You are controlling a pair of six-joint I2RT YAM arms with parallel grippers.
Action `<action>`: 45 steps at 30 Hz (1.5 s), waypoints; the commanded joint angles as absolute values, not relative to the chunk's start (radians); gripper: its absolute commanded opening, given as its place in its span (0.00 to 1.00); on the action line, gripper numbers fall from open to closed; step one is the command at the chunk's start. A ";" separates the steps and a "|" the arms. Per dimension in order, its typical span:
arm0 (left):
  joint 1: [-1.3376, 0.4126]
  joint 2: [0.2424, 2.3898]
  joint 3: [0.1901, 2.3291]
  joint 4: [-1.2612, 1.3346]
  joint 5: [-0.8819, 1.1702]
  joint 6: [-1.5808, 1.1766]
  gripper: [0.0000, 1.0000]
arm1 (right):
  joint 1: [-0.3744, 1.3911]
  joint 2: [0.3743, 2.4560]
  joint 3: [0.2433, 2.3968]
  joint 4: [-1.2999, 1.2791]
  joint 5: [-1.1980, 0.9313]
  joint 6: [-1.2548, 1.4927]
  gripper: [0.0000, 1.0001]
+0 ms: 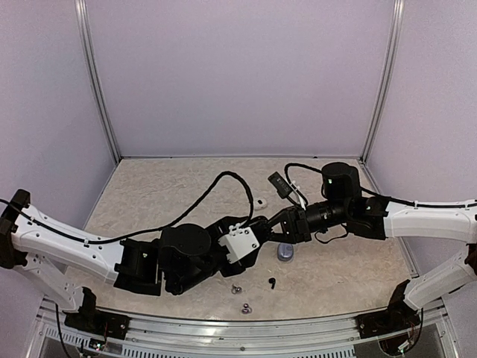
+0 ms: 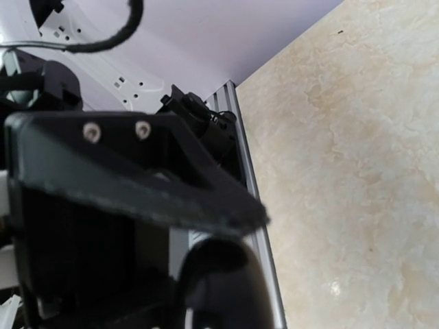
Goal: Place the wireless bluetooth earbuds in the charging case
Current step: Pass from the left arm to the right, then adjust the charging case.
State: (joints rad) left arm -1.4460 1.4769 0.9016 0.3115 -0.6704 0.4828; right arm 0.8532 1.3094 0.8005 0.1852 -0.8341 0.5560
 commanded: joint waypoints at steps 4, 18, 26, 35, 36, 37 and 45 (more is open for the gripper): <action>-1.450 1.353 0.819 0.391 -0.586 0.396 0.69 | 0.862 1.272 0.809 0.177 -0.819 0.497 0.11; -1.448 1.389 0.854 0.365 -0.549 0.448 0.68 | 0.862 1.280 0.819 0.161 -0.828 0.516 0.11; -1.447 1.432 0.881 0.363 -0.563 0.484 0.61 | 0.865 1.282 0.816 0.176 -0.842 0.531 0.12; -1.438 1.453 0.890 0.367 -0.571 0.499 0.47 | 0.872 1.278 0.816 0.183 -0.848 0.537 0.12; -1.437 1.455 0.890 0.367 -0.571 0.502 0.46 | 0.871 1.276 0.815 0.190 -0.849 0.541 0.12; -1.437 1.458 0.892 0.366 -0.572 0.504 0.45 | 0.871 1.276 0.815 0.195 -0.850 0.544 0.13; -1.433 1.464 0.894 0.397 -0.583 0.485 0.37 | 0.872 1.264 0.789 0.243 -0.842 0.579 0.32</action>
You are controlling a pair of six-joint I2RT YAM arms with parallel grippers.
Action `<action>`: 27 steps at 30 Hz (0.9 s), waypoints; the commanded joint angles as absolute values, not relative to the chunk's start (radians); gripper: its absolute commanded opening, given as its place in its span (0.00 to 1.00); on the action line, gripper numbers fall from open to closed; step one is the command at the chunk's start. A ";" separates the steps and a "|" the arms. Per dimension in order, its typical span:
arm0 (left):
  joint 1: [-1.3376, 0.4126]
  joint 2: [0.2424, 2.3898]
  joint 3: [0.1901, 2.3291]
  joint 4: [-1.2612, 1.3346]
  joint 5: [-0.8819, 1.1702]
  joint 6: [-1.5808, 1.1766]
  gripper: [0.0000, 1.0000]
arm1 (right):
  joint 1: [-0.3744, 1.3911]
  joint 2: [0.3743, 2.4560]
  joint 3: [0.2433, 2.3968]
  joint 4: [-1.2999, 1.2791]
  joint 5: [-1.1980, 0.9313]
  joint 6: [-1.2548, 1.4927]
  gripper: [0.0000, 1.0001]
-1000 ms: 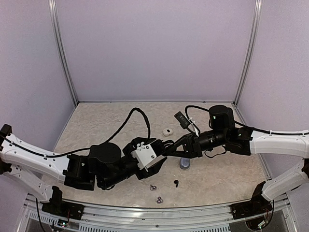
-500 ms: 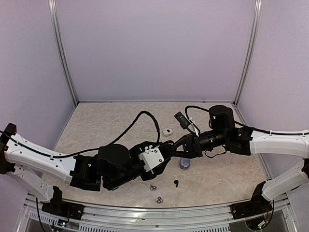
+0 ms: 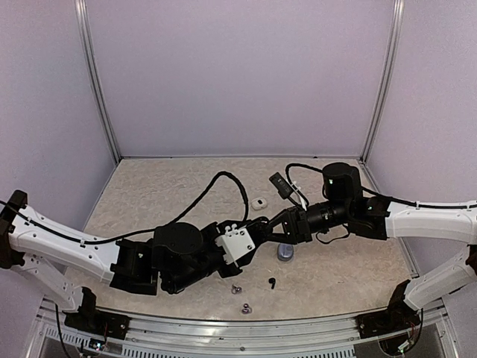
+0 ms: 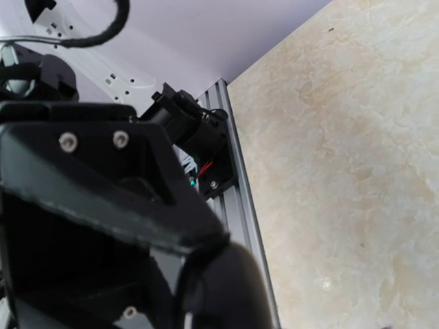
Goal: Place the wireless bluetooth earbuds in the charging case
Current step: Adjust the charging case.
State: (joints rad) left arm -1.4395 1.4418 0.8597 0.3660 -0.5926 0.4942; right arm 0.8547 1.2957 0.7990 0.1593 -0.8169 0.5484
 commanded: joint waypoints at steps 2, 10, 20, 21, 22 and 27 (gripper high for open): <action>-1.431 1.465 0.894 0.407 -0.594 0.482 0.36 | 0.873 1.262 0.783 0.249 -0.833 0.585 0.36; -1.424 1.480 0.897 0.445 -0.630 0.455 0.35 | 0.871 1.267 0.743 0.322 -0.820 0.639 0.36; -1.409 1.466 0.894 0.472 -0.642 0.434 0.35 | 0.872 1.241 0.710 0.365 -0.757 0.672 0.22; -1.408 1.468 0.894 0.472 -0.639 0.434 0.36 | 0.871 1.240 0.707 0.370 -0.755 0.673 0.19; -1.407 1.469 0.893 0.466 -0.633 0.435 0.38 | 0.870 1.240 0.706 0.368 -0.751 0.673 0.18; -1.407 1.457 0.876 0.445 -0.578 0.445 0.61 | 0.869 1.229 0.711 0.343 -0.734 0.661 0.13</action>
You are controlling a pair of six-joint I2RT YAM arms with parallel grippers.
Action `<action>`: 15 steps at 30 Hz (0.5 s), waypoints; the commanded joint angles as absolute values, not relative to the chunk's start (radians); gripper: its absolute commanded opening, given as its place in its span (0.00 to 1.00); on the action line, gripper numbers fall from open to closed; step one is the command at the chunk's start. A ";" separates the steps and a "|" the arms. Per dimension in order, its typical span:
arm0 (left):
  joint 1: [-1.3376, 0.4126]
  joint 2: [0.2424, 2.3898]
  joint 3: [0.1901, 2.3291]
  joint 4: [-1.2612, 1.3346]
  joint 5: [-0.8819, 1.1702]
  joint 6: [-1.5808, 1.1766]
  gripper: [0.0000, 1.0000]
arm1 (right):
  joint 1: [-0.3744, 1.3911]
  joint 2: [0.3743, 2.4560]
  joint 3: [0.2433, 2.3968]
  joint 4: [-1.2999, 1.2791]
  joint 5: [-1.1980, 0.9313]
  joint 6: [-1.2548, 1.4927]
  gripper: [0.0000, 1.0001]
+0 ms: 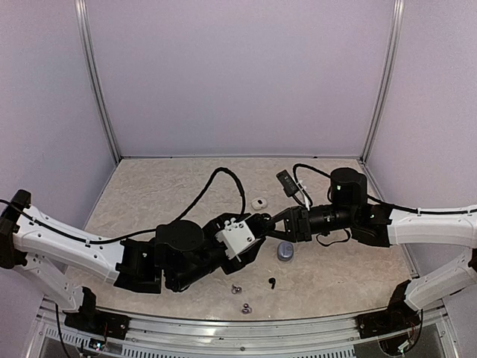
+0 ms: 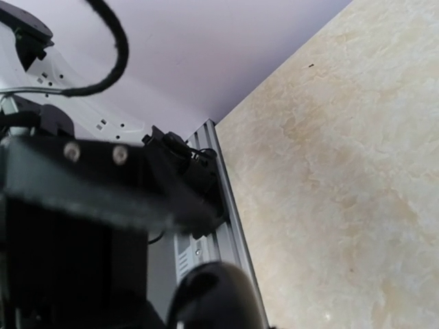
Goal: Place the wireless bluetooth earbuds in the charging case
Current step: Adjust the charging case.
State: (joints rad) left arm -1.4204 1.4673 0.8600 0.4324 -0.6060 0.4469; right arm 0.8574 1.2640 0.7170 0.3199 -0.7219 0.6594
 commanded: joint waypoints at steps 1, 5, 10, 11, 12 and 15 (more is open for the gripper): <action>-1.407 1.450 0.873 0.448 -0.572 0.445 0.64 | 0.869 1.226 0.714 0.333 -0.730 0.657 0.13; -1.402 1.445 0.874 0.441 -0.552 0.448 0.66 | 0.867 1.222 0.721 0.326 -0.730 0.652 0.13; -1.402 1.483 0.904 0.423 -0.557 0.468 0.63 | 0.868 1.233 0.724 0.345 -0.759 0.665 0.13; -1.402 1.490 0.907 0.423 -0.559 0.471 0.62 | 0.868 1.232 0.724 0.345 -0.761 0.666 0.13; -1.401 1.494 0.912 0.423 -0.561 0.476 0.61 | 0.867 1.232 0.724 0.344 -0.761 0.667 0.13; -1.399 1.502 0.916 0.422 -0.562 0.482 0.57 | 0.868 1.229 0.724 0.339 -0.764 0.667 0.13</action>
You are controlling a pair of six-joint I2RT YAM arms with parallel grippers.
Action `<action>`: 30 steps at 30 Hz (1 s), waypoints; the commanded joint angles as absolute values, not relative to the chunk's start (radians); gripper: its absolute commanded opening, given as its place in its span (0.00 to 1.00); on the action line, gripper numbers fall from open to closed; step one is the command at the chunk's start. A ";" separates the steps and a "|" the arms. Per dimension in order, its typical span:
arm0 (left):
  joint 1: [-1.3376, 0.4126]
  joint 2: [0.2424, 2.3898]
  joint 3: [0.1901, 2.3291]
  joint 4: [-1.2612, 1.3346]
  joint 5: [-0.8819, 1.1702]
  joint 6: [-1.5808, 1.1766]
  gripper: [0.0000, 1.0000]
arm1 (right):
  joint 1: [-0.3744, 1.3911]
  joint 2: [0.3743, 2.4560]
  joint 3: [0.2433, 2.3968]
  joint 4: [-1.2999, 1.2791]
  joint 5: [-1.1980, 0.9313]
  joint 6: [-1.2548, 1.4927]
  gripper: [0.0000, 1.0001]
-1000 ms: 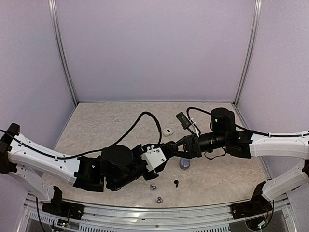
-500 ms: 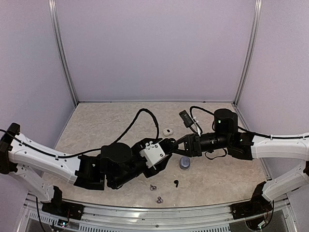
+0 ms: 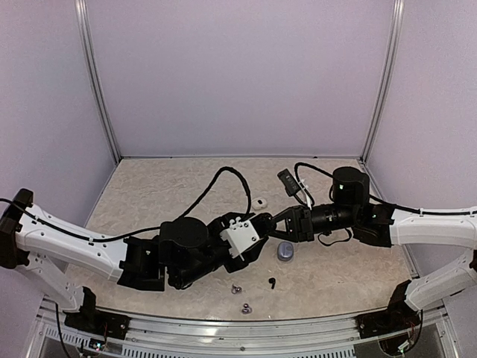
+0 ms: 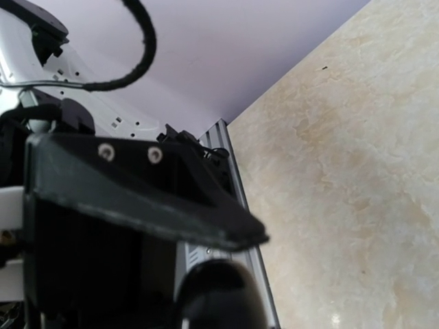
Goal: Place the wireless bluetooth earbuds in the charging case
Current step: Adjust the charging case.
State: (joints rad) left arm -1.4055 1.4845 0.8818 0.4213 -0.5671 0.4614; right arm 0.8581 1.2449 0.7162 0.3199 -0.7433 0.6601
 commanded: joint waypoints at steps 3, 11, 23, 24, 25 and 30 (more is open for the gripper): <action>-1.396 1.504 0.917 0.423 -0.560 0.486 0.52 | 0.868 1.229 0.724 0.336 -0.765 0.668 0.13; -1.399 1.523 0.926 0.409 -0.563 0.509 0.60 | 0.867 1.227 0.731 0.328 -0.762 0.669 0.13; -1.389 1.509 0.914 0.438 -0.573 0.494 0.40 | 0.869 1.224 0.718 0.337 -0.762 0.674 0.29; -1.385 1.504 0.913 0.443 -0.574 0.486 0.40 | 0.868 1.223 0.713 0.343 -0.760 0.676 0.32; -1.383 1.501 0.913 0.448 -0.574 0.480 0.40 | 0.868 1.221 0.709 0.348 -0.757 0.680 0.33; -1.381 1.488 0.903 0.474 -0.581 0.469 0.40 | 0.867 1.216 0.701 0.355 -0.747 0.685 0.35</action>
State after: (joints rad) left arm -1.3907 1.5120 0.8932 0.4221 -0.5682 0.4934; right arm 0.8593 1.2446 0.7147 0.3199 -0.7456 0.6773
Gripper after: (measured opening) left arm 0.473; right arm 0.353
